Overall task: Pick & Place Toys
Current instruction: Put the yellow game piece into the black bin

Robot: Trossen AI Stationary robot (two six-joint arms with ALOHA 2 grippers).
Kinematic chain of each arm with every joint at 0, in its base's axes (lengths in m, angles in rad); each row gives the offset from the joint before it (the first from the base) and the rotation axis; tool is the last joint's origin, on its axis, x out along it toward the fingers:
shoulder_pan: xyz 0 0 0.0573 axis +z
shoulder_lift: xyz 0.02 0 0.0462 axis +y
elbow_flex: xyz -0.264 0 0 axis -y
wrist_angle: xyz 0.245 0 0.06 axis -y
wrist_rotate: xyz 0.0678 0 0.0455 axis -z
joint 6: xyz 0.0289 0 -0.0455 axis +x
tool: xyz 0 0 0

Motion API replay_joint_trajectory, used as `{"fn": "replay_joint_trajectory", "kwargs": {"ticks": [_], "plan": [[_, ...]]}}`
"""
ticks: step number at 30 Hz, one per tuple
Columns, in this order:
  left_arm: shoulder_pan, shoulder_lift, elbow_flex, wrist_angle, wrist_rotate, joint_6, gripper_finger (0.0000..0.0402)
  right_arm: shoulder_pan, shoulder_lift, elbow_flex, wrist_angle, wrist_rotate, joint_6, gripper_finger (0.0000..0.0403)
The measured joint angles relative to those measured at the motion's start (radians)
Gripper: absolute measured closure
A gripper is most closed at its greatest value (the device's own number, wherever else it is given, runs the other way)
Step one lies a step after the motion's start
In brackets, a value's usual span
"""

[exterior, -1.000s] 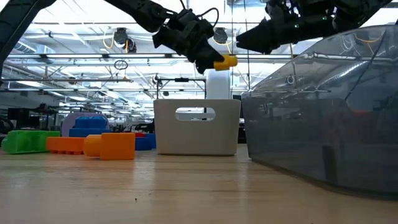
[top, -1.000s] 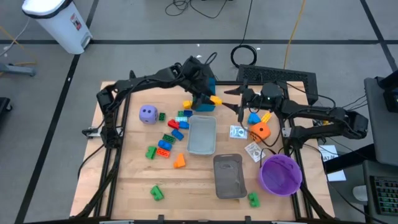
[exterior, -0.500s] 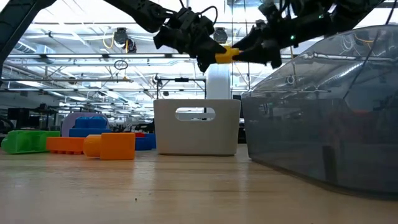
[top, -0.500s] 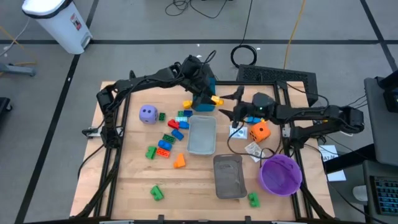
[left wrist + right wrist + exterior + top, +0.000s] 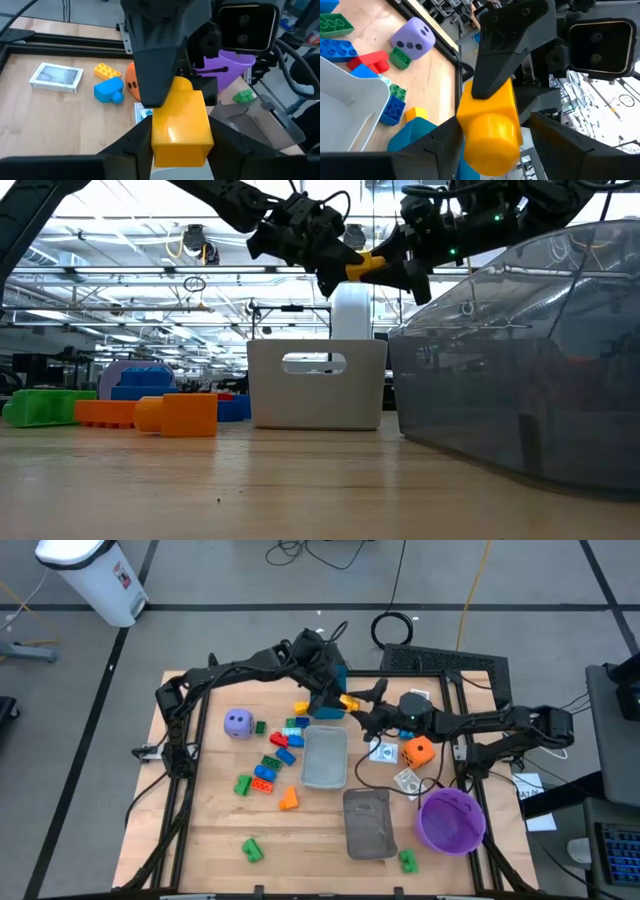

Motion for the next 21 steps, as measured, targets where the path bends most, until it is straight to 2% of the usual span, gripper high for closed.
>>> {"fn": "replay_joint_trajectory", "kwargs": {"ticks": [4,10,13,21], "plan": [[0.000,0.000,0.000,0.001,0.030,0.000,0.0232,0.000,0.000,0.000,0.003,0.000,-0.019,0.0217],[0.000,0.000,0.000,0.001,0.036,-0.001,0.0250,0.000,0.000,0.000,0.003,0.000,-0.030,0.0258],[0.000,0.000,0.000,0.001,0.031,-0.005,0.0249,0.000,0.000,0.000,0.004,0.000,-0.033,0.0264],[-0.001,0.000,0.000,0.013,-0.022,-0.017,0.0189,0.000,0.000,0.000,0.028,0.005,-0.021,0.0259]]}}
